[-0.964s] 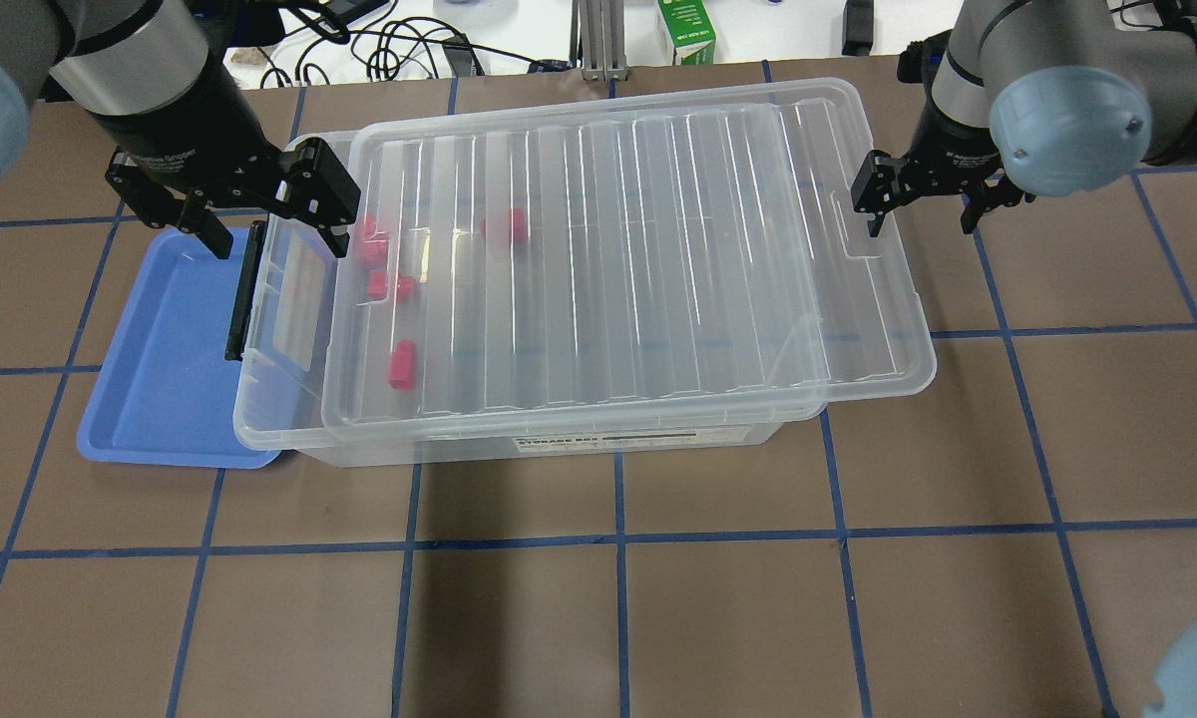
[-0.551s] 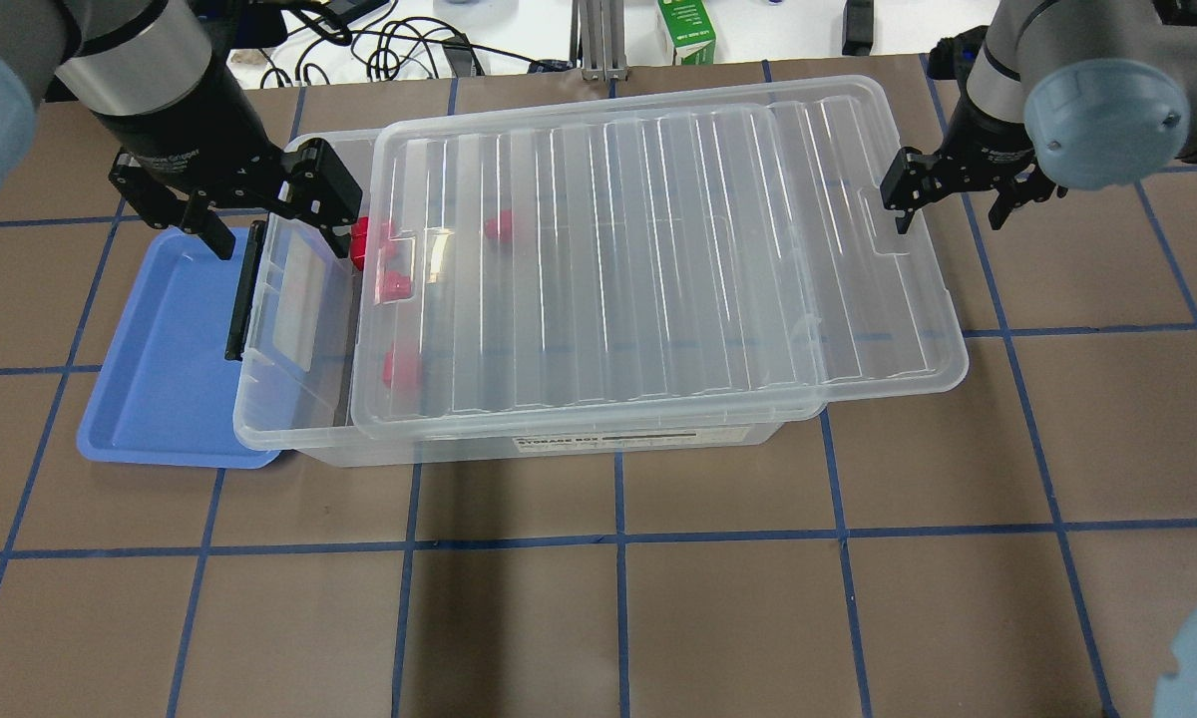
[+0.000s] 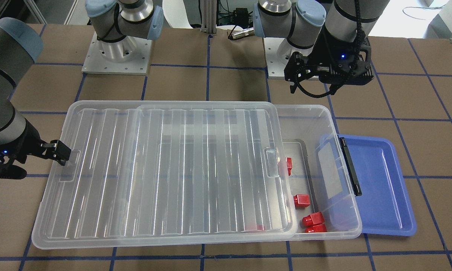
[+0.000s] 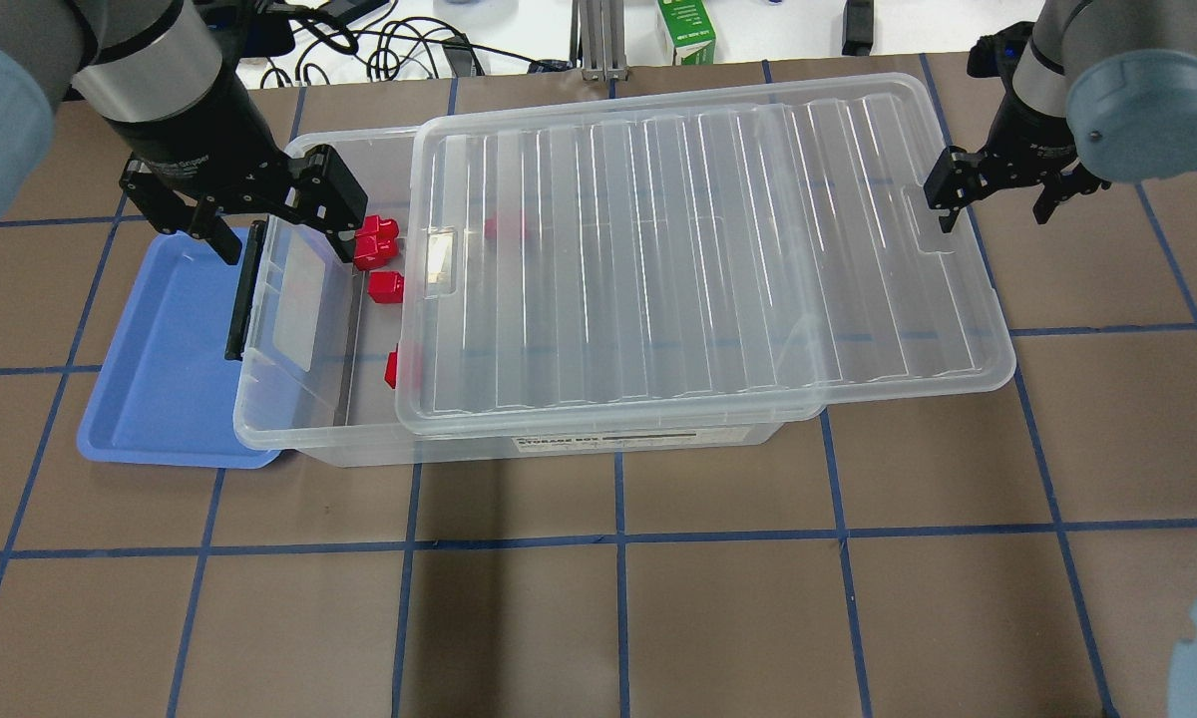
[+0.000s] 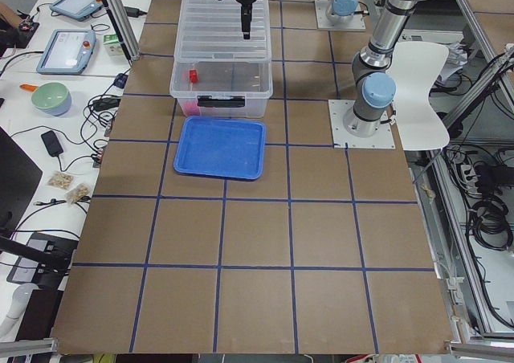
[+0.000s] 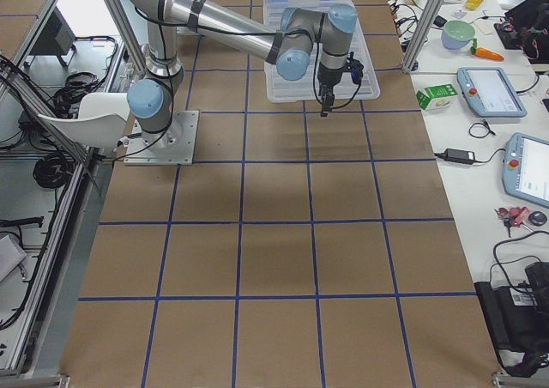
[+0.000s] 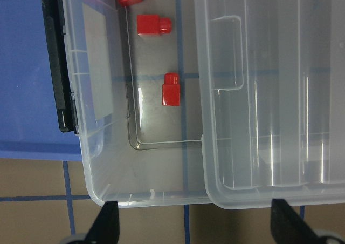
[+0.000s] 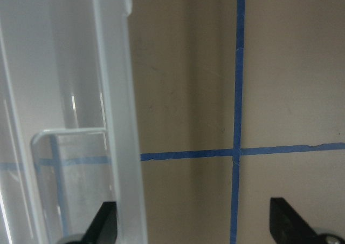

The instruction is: Place red block in blue tray from box

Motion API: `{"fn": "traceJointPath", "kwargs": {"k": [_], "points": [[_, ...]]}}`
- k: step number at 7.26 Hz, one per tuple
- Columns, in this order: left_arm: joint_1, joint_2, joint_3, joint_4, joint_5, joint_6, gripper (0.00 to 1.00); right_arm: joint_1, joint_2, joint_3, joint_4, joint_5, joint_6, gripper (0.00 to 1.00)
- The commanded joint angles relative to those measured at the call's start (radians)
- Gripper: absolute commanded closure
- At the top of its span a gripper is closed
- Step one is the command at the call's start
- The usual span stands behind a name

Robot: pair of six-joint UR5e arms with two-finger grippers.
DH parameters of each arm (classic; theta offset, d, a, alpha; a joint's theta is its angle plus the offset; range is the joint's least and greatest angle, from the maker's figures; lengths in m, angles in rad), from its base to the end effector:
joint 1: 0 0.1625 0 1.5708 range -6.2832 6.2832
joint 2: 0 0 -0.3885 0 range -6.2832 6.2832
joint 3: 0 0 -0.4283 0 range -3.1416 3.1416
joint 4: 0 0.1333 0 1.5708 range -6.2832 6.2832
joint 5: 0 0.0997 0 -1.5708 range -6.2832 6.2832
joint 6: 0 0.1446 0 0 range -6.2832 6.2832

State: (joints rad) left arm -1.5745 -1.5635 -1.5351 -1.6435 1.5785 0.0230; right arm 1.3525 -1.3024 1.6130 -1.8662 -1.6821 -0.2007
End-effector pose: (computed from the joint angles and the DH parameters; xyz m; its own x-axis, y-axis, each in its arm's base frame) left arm -0.1341 -0.5199 0.4219 -0.9996 0.0269 -0.0070 0.0267 0.9992 0.0299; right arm -0.0173 -0.6193 0.2610 -0.9943 0.0147 0.1058 0.0187 0.9991 0.0370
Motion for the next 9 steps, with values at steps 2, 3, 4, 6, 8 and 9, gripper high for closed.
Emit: {"fn": "traceJointPath", "kwargs": {"k": [2, 3, 4, 6, 8, 9], "points": [[-0.001, -0.003, 0.003, 0.013, -0.002, -0.003, 0.00, -0.041, 0.017, -0.013, -0.001, -0.005, -0.068, 0.00], [-0.001, -0.006, 0.004, 0.013, -0.002, -0.005, 0.00, -0.059, 0.023, -0.021, 0.001, -0.005, -0.083, 0.00], [-0.001, -0.006, 0.010, 0.013, -0.005, -0.005, 0.00, -0.067, 0.023, -0.021, -0.001, -0.005, -0.100, 0.00], [-0.001, -0.009, 0.012, 0.013, -0.006, -0.005, 0.00, -0.067, 0.023, -0.021, -0.001, -0.020, -0.101, 0.00], [-0.001, -0.007, 0.012, 0.013, -0.003, -0.005, 0.00, -0.067, 0.022, -0.022, 0.001, -0.045, -0.103, 0.00], [-0.001, -0.009, 0.012, 0.013, -0.005, -0.005, 0.00, -0.068, 0.022, -0.021, 0.001, -0.047, -0.103, 0.00]]}}
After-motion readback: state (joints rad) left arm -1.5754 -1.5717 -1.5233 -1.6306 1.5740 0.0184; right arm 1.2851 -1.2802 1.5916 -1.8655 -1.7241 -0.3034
